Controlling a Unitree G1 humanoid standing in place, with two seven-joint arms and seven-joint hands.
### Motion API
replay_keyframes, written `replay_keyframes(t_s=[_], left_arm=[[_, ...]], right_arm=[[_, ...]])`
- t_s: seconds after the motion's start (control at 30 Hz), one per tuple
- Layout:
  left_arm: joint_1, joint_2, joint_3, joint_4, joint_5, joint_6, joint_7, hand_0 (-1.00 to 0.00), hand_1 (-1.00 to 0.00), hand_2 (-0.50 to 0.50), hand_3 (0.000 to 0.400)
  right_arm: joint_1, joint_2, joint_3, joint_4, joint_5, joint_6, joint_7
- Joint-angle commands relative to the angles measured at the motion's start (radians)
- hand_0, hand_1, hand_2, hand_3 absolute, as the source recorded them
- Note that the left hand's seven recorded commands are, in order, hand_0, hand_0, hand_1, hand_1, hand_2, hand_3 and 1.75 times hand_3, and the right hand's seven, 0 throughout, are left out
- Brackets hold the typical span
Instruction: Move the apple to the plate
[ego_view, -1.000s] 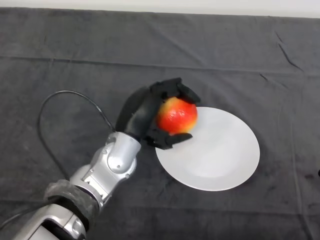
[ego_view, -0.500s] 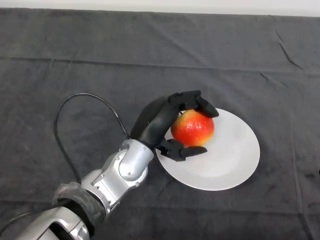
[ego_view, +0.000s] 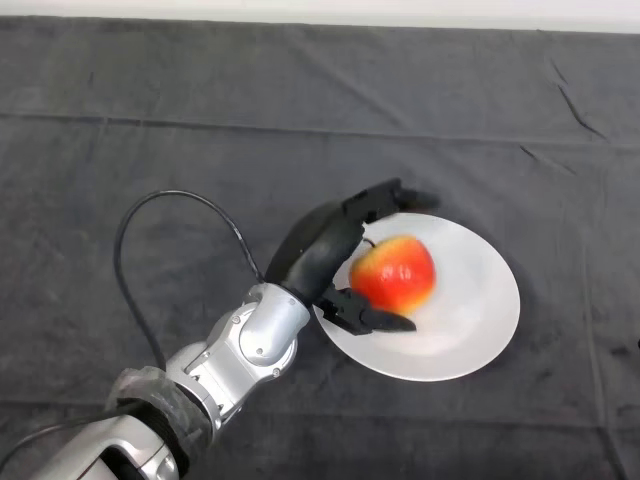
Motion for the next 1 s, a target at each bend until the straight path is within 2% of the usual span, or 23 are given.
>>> replay_keyframes(t_s=[0.03, 0.3, 0.5, 0.83, 1.0], left_arm=[[-0.013, 0.038, 0.008, -0.069, -0.019, 0.013, -0.008, 0.0, 0.0, 0.0, 0.0], [0.017, 0.091, 0.072, -0.128, -0.034, -0.008, -0.002, 0.0, 0.0, 0.0, 0.0], [0.056, 0.137, 0.139, -0.161, -0.046, -0.046, 0.011, 0.0, 0.0, 0.0, 0.0], [0.136, 0.233, 0.294, -0.202, -0.088, -0.114, 0.032, 0.0, 0.0, 0.0, 0.0], [0.184, 0.284, 0.375, -0.241, -0.106, -0.125, 0.052, 0.0, 0.0, 0.0, 0.0]], right_arm=[[0.114, 0.079, -0.0121, 0.106, 0.0089, 0.098, -0.0013], [0.115, 0.079, -0.012, 0.105, 0.0091, 0.098, -0.0013], [0.115, 0.08, -0.0117, 0.105, 0.0093, 0.099, -0.0012], [0.115, 0.08, -0.0109, 0.103, 0.01, 0.1, -0.0011], [0.115, 0.08, -0.0104, 0.103, 0.0105, 0.1, -0.0011]])
